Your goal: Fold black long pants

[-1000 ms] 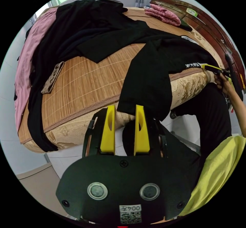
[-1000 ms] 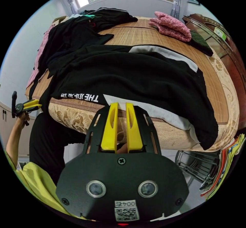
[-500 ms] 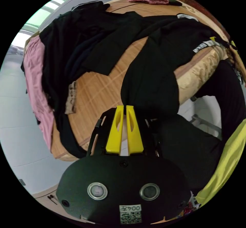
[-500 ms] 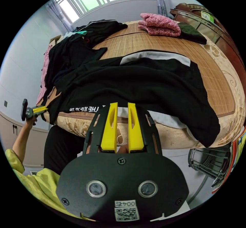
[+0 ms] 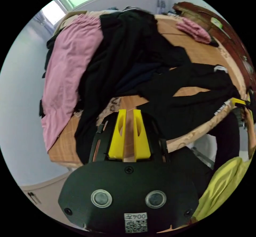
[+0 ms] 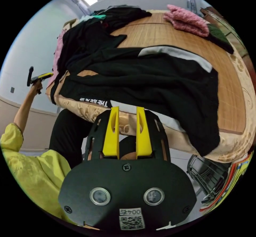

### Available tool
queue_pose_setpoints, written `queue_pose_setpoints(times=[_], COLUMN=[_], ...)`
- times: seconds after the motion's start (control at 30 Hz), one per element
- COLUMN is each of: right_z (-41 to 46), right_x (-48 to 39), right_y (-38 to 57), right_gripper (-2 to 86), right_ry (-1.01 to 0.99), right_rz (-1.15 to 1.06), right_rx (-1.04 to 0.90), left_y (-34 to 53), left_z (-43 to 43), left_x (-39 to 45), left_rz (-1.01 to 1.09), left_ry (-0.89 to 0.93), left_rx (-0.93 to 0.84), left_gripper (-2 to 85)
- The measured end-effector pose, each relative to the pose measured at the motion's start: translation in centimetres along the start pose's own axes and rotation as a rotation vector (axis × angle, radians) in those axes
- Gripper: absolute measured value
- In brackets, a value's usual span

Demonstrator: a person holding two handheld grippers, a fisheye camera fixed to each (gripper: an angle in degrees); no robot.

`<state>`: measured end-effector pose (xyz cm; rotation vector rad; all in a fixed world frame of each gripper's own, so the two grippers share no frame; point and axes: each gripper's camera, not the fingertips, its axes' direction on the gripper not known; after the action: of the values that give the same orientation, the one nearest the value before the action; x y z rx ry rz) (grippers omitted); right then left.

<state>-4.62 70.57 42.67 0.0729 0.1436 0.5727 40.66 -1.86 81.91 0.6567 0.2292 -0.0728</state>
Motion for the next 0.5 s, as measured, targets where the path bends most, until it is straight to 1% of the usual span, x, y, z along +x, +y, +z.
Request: queue_pose_setpoints(times=[0.03, 0.07, 0.1, 0.13, 0.17, 0.2, 0.27, 0.37, 0.43, 0.5], right_z=[-1.4, -2.8, -3.4, -4.3, -5.0, -5.3, -5.3, -4.0, -3.2, -2.5], right_x=[1.9, 4.1, 5.3, 7.9, 10.8, 12.3, 18.0, 22.3, 23.5, 24.0], right_y=[1.1, 2.3, 2.9, 3.9, 5.0, 5.6, 7.5, 8.7, 8.6, 7.9], right_gripper=[9.9, 9.7, 9.8, 10.0, 11.3, 12.0, 16.1, 18.1, 17.2, 12.2], right_ry=[0.042, 0.092, 0.120, 0.170, 0.186, 0.171, 0.007, -0.128, -0.199, -0.256], right_rz=[0.056, 0.123, 0.160, 0.246, 0.342, 0.392, 0.523, 0.577, 0.548, 0.496], right_rx=[0.059, 0.120, 0.143, 0.174, 0.197, 0.206, 0.238, 0.236, 0.228, 0.211], left_y=[-0.1, -0.1, -0.1, -0.3, -0.4, -0.8, -1.5, -3.0, -4.5, -5.6], left_z=[0.2, 0.4, 1.1, 2.2, 2.8, 4.3, 6.3, 8.7, 10.0, 11.3], left_x=[2.1, 3.2, 5.6, 8.1, 9.2, 11.3, 13.8, 15.7, 16.4, 16.6], left_rz=[0.044, 0.067, 0.109, 0.156, 0.172, 0.202, 0.235, 0.213, 0.217, 0.226], left_ry=[0.093, 0.139, 0.217, 0.278, 0.298, 0.322, 0.346, 0.415, 0.408, 0.391], left_rx=[0.061, 0.087, 0.125, 0.133, 0.127, 0.099, 0.060, 0.034, 0.005, -0.051], left_gripper=[1.4, 1.3, 1.2, 1.0, 0.9, 0.8, 0.7, 0.5, 0.4, 0.3])
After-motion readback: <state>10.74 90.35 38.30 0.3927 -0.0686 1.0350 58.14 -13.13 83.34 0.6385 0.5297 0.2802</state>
